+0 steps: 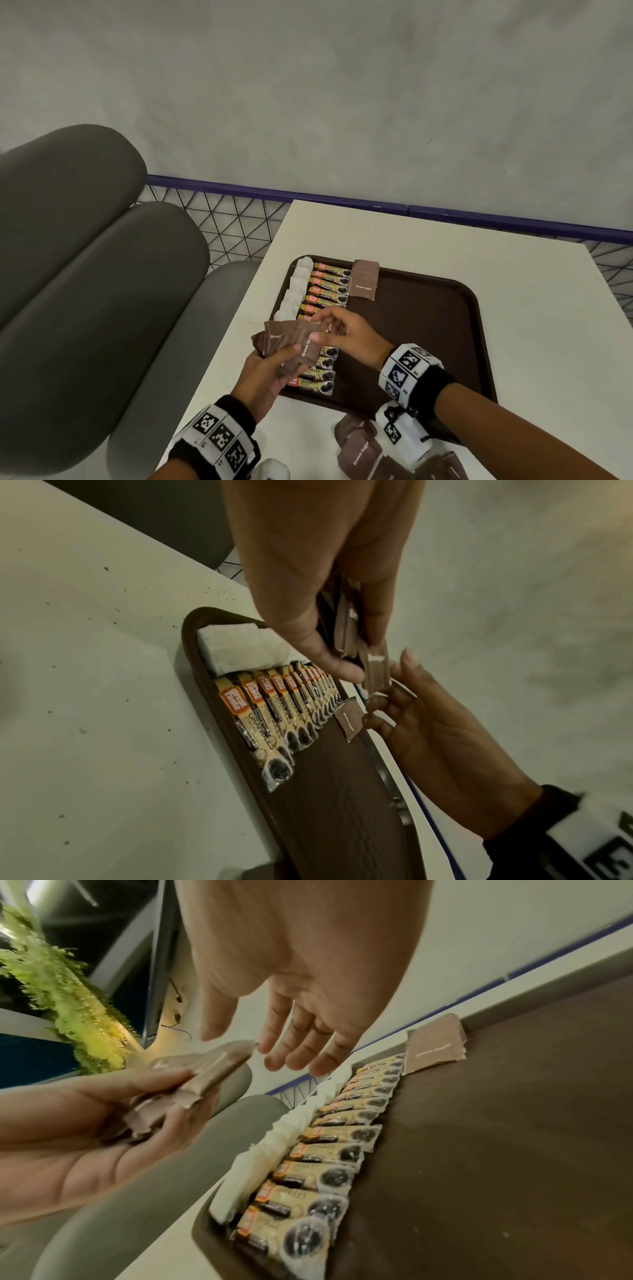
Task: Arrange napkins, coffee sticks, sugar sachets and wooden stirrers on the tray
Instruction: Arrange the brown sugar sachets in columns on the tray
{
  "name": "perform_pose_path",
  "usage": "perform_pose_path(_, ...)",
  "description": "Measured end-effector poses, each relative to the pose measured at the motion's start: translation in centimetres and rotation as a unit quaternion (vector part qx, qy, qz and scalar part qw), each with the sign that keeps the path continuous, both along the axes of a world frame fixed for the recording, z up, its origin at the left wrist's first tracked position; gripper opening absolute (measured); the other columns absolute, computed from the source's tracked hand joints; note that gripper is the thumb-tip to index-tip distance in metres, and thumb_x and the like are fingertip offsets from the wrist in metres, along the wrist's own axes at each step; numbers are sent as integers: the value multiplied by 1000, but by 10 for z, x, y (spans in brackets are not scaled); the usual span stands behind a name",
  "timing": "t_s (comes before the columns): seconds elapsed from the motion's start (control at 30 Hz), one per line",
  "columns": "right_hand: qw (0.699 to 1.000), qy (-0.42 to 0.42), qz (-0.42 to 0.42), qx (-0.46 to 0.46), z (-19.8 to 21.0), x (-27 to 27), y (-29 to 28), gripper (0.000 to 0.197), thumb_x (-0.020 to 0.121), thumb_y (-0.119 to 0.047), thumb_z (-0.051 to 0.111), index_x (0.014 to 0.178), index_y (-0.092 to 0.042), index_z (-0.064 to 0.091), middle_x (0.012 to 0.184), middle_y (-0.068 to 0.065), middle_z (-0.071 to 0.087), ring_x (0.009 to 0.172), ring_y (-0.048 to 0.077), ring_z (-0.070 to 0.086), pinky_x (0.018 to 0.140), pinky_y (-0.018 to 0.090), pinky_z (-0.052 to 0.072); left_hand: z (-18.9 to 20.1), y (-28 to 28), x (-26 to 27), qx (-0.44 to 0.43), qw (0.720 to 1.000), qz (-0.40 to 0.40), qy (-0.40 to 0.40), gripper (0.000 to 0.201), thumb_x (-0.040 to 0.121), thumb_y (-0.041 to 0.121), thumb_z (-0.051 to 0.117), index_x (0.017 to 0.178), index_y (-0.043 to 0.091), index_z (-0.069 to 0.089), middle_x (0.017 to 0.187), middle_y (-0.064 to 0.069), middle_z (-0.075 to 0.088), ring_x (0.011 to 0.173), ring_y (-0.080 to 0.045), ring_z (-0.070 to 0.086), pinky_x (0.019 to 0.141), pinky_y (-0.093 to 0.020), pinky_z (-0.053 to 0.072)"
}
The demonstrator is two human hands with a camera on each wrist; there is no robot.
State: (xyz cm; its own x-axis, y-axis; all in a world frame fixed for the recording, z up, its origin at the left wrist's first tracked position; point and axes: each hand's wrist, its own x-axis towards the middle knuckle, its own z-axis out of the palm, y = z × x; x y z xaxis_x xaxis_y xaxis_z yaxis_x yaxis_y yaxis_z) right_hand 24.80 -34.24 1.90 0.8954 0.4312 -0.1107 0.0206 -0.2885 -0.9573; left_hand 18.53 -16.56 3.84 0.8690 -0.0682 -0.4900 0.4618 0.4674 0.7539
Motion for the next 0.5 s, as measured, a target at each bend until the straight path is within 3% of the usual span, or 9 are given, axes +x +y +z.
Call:
perform_pose_path(0.13, 1000, 4, 20, 13, 0, -3, 2, 25, 82, -11, 68, 105, -14, 61, 81, -7, 56, 64, -8, 47, 63, 7, 40, 3, -1, -2, -16, 1000, -18, 1, 35, 84, 3, 59, 118, 6, 59, 112, -15, 69, 103, -32, 66, 82, -36, 55)
perform_pose_path(0.27, 1000, 10, -12, 21, -2, 4, -6, 15, 82, -9, 66, 88, -22, 61, 84, 0, 61, 75, 7, 54, 70, 17, 43, 3, 4, 0, -45, 999, -8, 13, 27, 90, 0, 48, 116, 3, 57, 104, -23, 68, 90, -31, 66, 73, -35, 58)
perform_pose_path(0.4, 989, 49, -141, 23, -7, 18, -22, 15, 83, -5, 64, 81, -19, 58, 80, -3, 60, 76, 9, 55, 68, 12, 44, -2, 9, 0, -26, 999, 21, 10, 29, 89, 1, 51, 118, 3, 56, 108, -26, 66, 92, -32, 66, 74, -37, 58)
perform_pose_path(0.5, 962, 70, -265, -3, -19, 34, -37, 7, 82, -9, 66, 83, -13, 60, 89, 5, 63, 89, 22, 60, 80, 28, 49, -6, 13, 2, -8, 999, 29, 12, 29, 87, 2, 55, 116, 6, 58, 110, -22, 67, 97, -32, 65, 76, -40, 58)
